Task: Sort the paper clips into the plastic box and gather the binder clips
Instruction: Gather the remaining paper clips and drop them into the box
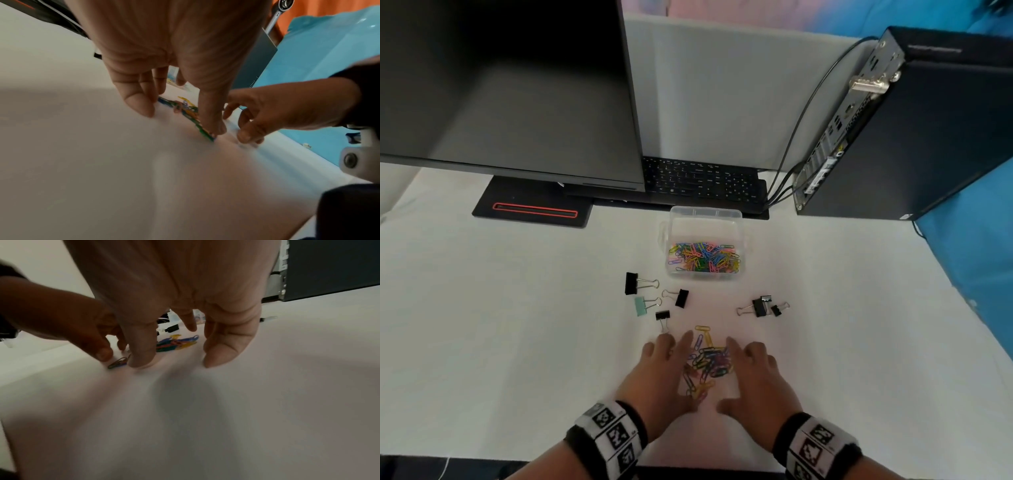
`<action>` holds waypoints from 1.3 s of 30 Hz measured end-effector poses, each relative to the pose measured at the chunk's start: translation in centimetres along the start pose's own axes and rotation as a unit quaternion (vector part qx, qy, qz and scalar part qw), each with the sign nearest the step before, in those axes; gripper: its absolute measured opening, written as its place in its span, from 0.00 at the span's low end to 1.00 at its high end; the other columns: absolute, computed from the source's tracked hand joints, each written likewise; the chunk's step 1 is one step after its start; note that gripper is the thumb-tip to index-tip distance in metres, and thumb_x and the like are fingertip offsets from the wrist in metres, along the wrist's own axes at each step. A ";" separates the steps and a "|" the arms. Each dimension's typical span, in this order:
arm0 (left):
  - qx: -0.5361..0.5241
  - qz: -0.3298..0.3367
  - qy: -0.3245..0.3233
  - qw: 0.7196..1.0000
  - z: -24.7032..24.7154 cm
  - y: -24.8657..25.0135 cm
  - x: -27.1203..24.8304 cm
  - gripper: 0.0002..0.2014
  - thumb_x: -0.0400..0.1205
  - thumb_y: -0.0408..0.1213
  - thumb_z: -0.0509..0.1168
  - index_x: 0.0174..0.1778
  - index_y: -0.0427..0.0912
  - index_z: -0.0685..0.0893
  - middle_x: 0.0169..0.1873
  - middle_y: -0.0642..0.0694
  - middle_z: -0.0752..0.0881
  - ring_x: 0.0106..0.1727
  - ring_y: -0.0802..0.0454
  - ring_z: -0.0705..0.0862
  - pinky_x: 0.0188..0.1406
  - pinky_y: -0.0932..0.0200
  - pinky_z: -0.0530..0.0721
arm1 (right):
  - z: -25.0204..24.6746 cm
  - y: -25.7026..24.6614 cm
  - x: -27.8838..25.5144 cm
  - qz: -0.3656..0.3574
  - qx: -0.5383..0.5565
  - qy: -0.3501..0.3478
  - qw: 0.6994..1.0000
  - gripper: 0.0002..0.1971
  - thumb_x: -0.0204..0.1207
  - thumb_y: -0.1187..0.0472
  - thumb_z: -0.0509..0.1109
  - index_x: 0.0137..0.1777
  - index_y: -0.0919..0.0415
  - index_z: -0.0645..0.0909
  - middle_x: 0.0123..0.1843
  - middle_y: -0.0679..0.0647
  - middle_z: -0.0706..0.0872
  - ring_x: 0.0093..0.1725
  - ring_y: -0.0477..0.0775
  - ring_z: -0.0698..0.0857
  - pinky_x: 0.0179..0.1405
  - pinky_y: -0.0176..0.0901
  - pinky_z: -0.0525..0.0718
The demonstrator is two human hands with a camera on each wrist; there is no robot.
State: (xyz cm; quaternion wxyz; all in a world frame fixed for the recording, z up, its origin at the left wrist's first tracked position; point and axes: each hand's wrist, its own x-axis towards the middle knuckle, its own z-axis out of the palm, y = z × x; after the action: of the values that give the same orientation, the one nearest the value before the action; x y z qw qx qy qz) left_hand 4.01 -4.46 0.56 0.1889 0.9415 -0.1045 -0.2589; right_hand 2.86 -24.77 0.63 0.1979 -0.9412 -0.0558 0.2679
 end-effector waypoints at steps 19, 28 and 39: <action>-0.002 -0.006 0.058 0.998 -0.8 1.4 5.1 0.06 0.80 0.34 0.61 0.51 0.46 0.79 0.52 0.44 0.73 0.49 0.43 0.77 0.42 0.52 0.79 | -1.2 -1.7 5.6 -0.063 -0.016 0.031 0.997 0.11 0.76 0.67 0.65 0.55 0.56 0.72 0.57 0.58 0.72 0.50 0.63 0.77 0.40 0.49 0.76; 0.018 -0.056 -0.018 0.998 -2.7 2.0 4.8 0.10 0.76 0.31 0.63 0.51 0.45 0.75 0.52 0.42 0.73 0.50 0.41 0.78 0.43 0.53 0.77 | -2.3 -0.6 5.5 -0.073 -0.026 0.000 0.997 0.13 0.73 0.70 0.65 0.44 0.53 0.66 0.49 0.55 0.71 0.38 0.62 0.78 0.37 0.52 0.77; 0.050 -0.025 -0.051 0.997 -2.8 2.1 5.3 0.06 0.78 0.31 0.63 0.46 0.45 0.73 0.52 0.42 0.76 0.51 0.41 0.80 0.43 0.53 0.77 | -2.7 -0.3 5.5 -0.067 -0.007 -0.020 0.997 0.07 0.73 0.68 0.64 0.43 0.56 0.71 0.44 0.53 0.71 0.36 0.59 0.74 0.35 0.49 0.73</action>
State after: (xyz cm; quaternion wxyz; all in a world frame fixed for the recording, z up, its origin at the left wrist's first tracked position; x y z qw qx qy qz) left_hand 9.71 -7.06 1.27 0.1296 0.9375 -0.1035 -0.3059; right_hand 8.92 -24.23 0.19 0.2077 -0.9310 -0.1250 0.2728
